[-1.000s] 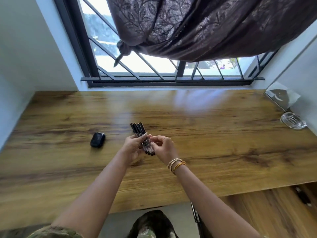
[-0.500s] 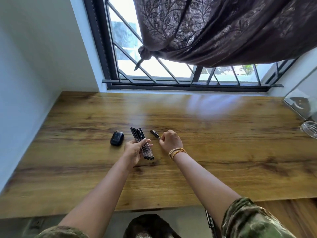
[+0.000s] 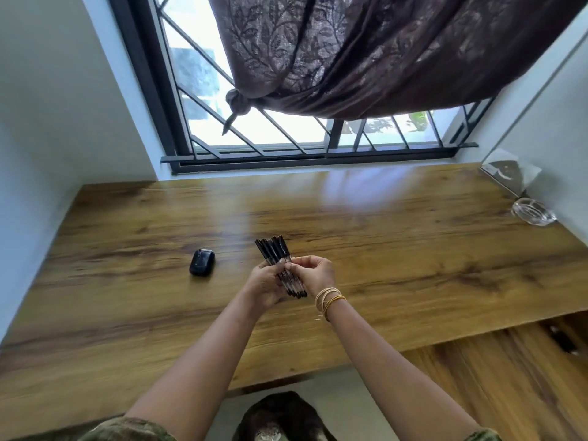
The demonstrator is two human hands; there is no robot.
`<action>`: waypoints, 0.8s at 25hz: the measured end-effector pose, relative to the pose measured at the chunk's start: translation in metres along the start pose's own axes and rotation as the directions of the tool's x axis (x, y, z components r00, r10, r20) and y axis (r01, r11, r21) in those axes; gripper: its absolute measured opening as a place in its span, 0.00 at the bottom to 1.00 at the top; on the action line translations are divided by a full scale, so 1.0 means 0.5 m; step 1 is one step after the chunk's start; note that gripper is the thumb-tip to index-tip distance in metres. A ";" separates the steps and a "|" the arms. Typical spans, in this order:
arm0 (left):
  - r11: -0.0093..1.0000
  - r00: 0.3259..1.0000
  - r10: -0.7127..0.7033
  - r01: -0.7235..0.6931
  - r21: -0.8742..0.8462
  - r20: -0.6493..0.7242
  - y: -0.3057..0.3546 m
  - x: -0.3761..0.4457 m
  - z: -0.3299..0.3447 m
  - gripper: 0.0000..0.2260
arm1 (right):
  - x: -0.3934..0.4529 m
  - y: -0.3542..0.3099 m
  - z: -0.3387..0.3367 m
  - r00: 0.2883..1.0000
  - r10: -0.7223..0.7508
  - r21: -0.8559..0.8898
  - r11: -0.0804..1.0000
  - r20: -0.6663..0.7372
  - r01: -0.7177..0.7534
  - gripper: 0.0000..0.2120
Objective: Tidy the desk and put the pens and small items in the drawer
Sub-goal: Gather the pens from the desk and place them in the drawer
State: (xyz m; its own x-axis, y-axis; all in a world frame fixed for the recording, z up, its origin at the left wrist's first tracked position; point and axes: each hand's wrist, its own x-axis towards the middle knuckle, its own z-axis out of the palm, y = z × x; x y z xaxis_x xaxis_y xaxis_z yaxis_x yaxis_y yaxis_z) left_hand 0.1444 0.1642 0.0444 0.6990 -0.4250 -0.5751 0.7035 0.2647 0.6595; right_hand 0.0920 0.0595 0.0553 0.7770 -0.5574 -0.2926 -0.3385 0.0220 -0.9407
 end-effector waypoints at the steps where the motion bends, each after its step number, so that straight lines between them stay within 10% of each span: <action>1: 1.000 0.999 -0.025 0.025 -0.004 0.045 -0.008 0.000 0.005 0.05 | -0.003 0.007 -0.010 1.000 0.007 0.007 1.000 -0.027 -0.007 0.06; 12: 0.927 0.861 -0.336 0.230 0.297 0.381 -0.127 -0.057 0.179 0.07 | -0.081 0.070 -0.286 0.997 0.077 -0.272 0.959 -0.026 -0.081 0.11; 20: 0.869 0.763 -0.461 0.285 0.404 0.454 -0.309 -0.131 0.337 0.07 | -0.199 0.128 -0.508 0.956 0.260 0.027 0.963 0.138 -0.267 0.06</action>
State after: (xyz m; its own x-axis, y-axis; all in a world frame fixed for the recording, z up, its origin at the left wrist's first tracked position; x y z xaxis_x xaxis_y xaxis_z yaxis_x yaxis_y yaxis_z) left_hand -0.0318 0.0054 0.0617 0.1508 -0.8390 -0.5229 0.7589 -0.2407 0.6051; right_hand -0.1418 -0.0944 0.0679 0.7277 -0.4121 -0.5484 -0.5187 0.1925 -0.8330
